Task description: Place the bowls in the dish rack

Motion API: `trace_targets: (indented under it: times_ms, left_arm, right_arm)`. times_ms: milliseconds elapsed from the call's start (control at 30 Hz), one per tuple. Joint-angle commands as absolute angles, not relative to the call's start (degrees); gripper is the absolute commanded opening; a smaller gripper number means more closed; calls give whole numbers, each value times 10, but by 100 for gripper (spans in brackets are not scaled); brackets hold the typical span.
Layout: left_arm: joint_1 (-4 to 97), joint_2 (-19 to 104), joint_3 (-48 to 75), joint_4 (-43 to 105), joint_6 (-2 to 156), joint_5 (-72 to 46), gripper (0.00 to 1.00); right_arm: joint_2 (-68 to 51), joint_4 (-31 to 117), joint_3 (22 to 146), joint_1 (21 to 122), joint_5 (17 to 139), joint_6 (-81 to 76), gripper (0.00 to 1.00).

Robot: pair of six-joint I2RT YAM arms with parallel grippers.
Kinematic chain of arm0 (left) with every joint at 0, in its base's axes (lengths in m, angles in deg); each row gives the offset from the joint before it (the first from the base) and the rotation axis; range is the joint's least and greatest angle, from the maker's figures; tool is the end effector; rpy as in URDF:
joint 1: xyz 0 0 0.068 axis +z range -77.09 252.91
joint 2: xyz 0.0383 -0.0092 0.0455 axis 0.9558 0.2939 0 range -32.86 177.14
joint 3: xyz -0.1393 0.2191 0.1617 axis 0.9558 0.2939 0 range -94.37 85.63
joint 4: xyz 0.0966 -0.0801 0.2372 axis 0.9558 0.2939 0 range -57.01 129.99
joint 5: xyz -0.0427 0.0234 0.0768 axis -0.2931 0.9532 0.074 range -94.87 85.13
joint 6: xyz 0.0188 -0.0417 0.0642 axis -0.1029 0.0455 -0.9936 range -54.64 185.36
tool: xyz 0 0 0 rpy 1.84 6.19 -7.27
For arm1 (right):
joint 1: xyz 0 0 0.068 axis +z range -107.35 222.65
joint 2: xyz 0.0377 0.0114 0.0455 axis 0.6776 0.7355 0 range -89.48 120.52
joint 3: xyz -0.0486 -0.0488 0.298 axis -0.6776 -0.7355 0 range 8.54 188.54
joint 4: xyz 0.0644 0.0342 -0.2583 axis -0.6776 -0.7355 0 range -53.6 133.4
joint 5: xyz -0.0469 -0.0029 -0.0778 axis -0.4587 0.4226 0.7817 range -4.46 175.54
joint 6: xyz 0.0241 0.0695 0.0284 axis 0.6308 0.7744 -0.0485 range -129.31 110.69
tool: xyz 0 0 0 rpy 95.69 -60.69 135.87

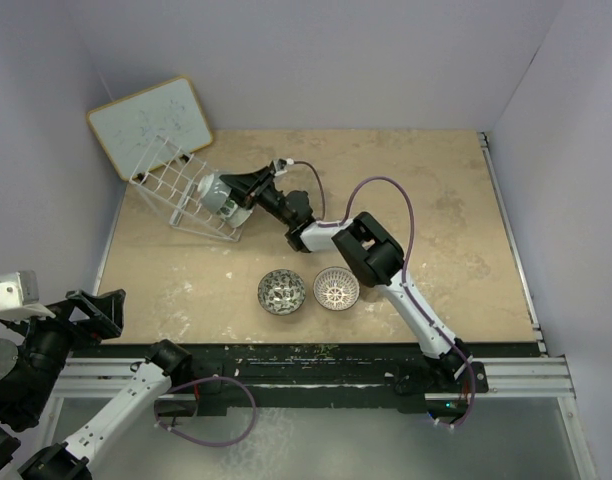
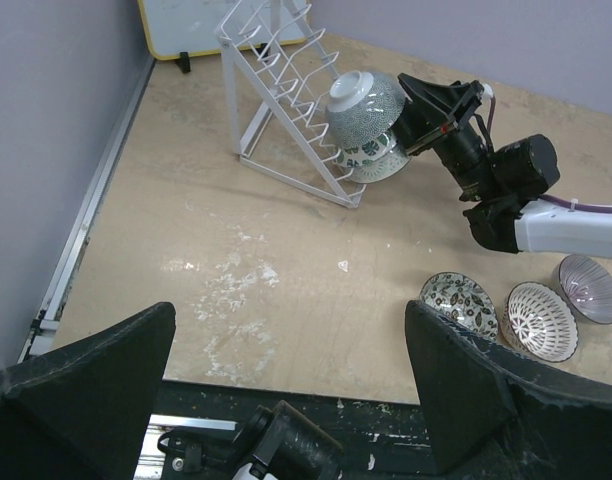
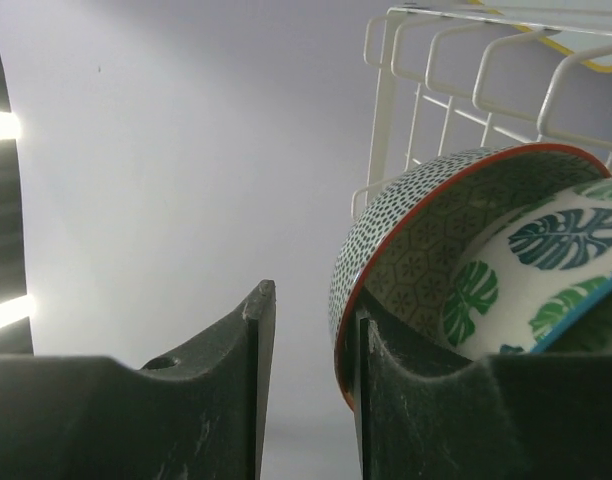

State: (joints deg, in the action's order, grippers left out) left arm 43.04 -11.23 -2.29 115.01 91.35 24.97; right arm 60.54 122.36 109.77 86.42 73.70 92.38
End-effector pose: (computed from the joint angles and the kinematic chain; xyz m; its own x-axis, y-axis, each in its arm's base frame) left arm -0.0550 0.0704 0.4425 -0.2186 -0.3128 -0.9243 -0.0882 0.9497 -0.3005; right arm 0.4314 0.4325 0.1825 -0.8619 0.5015 0.0742 -0.1923 -0.4588 0.8675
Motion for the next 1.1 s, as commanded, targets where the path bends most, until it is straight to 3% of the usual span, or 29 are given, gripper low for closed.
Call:
trace_targets:
  times_ms: [0,500,1067]
  left_arm:
    - [425,-116,-32,1141,922,258,99]
    - [423,-116,-34,1141,925,256,99]
    - [423,-113,-31,1138,929,250,99]
  right_arm:
    - [556,1219,1076,864,757,921,37]
    - [504,1069,1039,864,739,900,46]
    - [422,884,1022,864,746,802,48]
